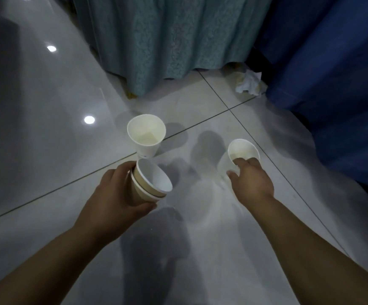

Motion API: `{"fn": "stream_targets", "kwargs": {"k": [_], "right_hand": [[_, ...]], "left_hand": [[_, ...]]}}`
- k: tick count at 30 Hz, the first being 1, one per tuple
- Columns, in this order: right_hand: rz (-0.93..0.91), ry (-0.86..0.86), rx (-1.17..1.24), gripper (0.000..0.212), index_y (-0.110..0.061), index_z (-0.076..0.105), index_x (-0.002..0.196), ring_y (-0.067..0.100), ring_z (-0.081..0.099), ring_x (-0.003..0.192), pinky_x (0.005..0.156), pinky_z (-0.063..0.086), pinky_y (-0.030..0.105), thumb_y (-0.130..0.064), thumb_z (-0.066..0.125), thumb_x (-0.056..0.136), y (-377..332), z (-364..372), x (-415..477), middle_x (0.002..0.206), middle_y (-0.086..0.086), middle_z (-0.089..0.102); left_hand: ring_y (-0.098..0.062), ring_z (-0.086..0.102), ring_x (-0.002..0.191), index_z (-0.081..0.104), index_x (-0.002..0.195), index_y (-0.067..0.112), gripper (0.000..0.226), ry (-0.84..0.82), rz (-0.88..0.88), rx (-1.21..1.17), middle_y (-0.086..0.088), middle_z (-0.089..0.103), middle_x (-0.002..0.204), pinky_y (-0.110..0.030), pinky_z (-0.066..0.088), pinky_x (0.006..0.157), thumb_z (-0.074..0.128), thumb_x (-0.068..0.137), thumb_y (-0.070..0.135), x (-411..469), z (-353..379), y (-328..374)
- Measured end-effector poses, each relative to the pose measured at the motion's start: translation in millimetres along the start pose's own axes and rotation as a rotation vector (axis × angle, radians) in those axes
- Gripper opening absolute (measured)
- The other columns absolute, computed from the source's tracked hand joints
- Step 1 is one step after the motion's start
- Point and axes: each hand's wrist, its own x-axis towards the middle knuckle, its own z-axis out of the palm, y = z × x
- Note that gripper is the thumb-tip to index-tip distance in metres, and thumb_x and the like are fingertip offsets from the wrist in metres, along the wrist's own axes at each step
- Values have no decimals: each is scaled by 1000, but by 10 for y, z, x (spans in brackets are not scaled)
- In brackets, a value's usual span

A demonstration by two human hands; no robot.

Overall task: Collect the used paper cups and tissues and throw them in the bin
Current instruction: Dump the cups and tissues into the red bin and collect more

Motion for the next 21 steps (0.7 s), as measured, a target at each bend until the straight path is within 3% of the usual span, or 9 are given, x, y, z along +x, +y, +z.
{"fn": "stream_targets", "kwargs": {"k": [4, 7, 13, 16, 21], "right_hand": [[-44, 102, 62, 33, -14, 57, 128, 38, 52, 114, 90, 46, 39, -27, 45, 100, -13, 54, 81, 130, 14, 51], [-131, 249, 311, 32, -7, 60, 123, 34, 51, 112, 88, 41, 32, -24, 46, 100, -217, -73, 87, 123, 15, 54], [-493, 438, 607, 21, -8, 65, 109, 15, 50, 99, 77, 36, 22, -20, 52, 96, -997, -394, -19, 107, 0, 54], [-578, 335, 581, 21, -11, 64, 111, 19, 51, 103, 81, 43, 29, -20, 52, 97, -1275, -419, -11, 109, 0, 54], [-592, 73, 306, 28, -16, 58, 123, 29, 49, 112, 94, 44, 41, -24, 49, 98, -1545, -230, 61, 125, 6, 53]], "left_hand": [[-4, 38, 107, 40, 134, 32, 86, 28, -41, 17, 5, 48, 132, -29, 41, 85, 86, 62, 38, 2, -38, -79], [-5, 40, 108, 41, 133, 31, 85, 62, -50, 15, 5, 50, 130, -29, 41, 85, 86, 61, 38, -1, -95, -133], [-12, 49, 107, 40, 134, 32, 87, 128, -109, 28, 2, 50, 127, -33, 48, 85, 87, 60, 39, -52, -240, -286], [-12, 46, 108, 38, 136, 32, 89, 141, -127, 53, 1, 48, 129, -30, 45, 85, 86, 61, 39, -103, -335, -360], [-12, 45, 103, 37, 136, 32, 90, 165, -159, 81, 1, 47, 129, -29, 42, 82, 86, 61, 40, -149, -470, -464]]}}
